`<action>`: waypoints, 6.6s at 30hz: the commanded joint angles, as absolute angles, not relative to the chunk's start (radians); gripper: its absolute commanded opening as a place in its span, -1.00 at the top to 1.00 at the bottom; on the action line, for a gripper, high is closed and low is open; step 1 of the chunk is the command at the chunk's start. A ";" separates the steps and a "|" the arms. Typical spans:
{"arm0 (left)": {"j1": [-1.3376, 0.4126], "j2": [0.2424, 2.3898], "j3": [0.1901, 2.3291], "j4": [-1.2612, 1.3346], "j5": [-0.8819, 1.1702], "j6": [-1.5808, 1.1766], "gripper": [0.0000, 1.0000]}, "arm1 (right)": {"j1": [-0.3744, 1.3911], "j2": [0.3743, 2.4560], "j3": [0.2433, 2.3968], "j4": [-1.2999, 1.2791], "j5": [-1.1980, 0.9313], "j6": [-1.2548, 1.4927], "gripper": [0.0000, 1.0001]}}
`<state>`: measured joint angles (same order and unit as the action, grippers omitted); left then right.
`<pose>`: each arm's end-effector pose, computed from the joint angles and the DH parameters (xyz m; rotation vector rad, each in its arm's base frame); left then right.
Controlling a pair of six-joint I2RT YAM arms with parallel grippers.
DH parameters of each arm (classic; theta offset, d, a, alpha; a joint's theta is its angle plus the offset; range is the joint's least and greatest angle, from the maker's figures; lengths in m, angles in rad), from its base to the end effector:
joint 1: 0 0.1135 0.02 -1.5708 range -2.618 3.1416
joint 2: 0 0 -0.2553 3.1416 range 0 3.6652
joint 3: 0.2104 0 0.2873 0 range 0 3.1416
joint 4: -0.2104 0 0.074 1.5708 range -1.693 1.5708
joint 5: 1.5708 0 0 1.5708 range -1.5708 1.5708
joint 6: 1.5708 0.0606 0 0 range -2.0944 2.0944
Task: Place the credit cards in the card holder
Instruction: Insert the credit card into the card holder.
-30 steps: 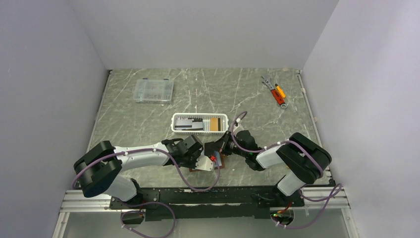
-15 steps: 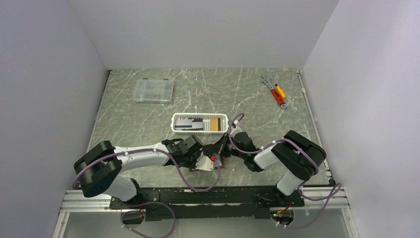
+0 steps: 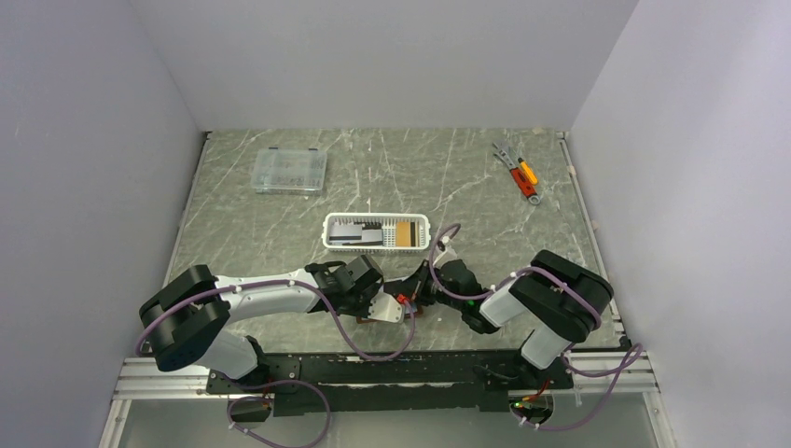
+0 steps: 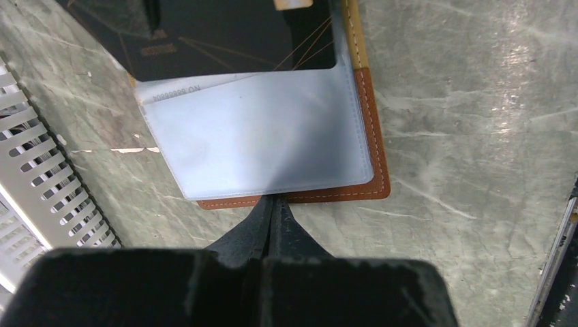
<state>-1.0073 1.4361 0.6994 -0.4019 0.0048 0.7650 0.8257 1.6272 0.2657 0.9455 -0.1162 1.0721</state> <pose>0.1549 -0.2458 0.0999 2.1018 1.7140 -0.0784 0.1808 0.2063 0.0518 0.1915 2.2386 1.2649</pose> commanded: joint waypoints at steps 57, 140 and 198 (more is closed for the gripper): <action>-1.055 1.478 0.656 -0.488 0.106 0.737 1.00 | 0.867 1.709 0.273 1.106 -0.070 1.124 1.00; -1.077 1.448 0.622 -0.458 0.059 0.769 1.00 | 0.891 1.511 0.536 0.084 -0.018 0.983 -0.34; -1.081 1.392 0.594 -0.392 0.013 0.796 1.00 | 1.063 1.554 0.771 -0.099 0.065 0.895 1.00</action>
<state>-1.0729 1.3712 0.6266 -0.3466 -0.0269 0.8009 1.0492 1.5551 0.7223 -0.0944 0.0723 0.9154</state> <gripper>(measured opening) 0.006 0.007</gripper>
